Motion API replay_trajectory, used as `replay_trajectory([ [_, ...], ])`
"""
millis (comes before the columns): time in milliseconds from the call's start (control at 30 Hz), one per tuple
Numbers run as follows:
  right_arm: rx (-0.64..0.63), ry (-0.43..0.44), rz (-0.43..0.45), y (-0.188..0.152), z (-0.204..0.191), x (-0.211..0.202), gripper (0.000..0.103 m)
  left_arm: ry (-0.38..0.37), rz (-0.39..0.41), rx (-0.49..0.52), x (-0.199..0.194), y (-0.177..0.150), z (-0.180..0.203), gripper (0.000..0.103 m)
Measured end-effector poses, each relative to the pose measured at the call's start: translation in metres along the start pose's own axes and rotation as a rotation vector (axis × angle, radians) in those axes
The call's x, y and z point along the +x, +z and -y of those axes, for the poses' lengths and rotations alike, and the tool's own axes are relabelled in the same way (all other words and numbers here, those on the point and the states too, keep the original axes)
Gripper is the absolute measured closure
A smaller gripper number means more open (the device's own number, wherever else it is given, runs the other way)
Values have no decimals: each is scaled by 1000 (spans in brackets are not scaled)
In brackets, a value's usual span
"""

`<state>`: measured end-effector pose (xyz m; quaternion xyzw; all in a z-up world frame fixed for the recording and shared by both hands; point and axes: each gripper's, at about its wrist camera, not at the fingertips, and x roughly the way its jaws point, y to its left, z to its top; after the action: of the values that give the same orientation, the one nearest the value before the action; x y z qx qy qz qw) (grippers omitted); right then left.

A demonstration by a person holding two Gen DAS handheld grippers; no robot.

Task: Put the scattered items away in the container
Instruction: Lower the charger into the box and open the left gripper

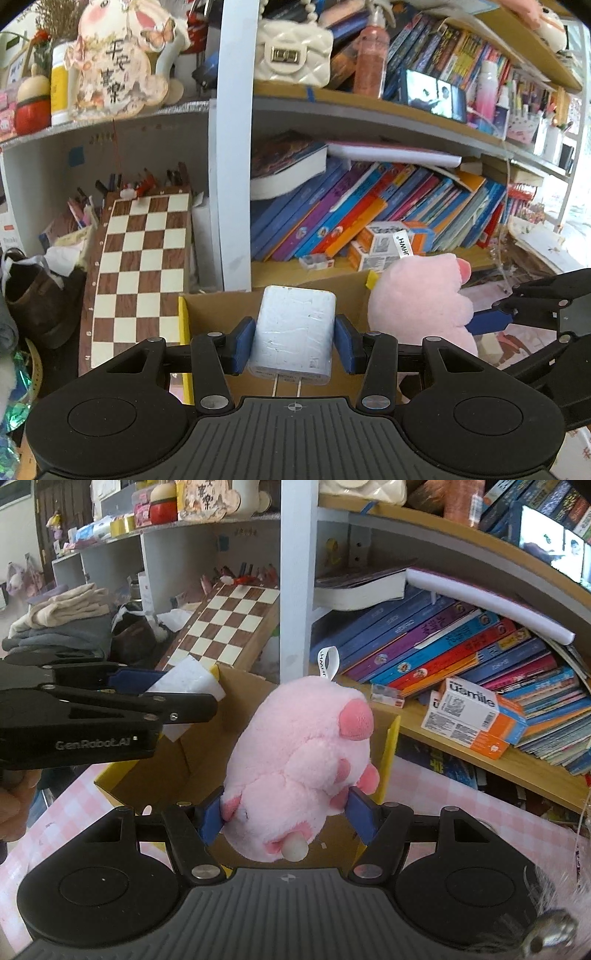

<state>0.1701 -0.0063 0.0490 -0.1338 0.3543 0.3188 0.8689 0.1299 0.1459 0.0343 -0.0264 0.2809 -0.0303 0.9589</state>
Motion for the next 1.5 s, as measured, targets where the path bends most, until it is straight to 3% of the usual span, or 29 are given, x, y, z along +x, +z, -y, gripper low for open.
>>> replay_trajectory([
  [600, 8, 20, -74, 0, 13, 47, 37, 33, -124, 31, 50, -18, -10, 58],
  [1500, 7, 48, -145, -9, 16, 73, 37, 37, -222, 74, 72, -32, -6, 58],
])
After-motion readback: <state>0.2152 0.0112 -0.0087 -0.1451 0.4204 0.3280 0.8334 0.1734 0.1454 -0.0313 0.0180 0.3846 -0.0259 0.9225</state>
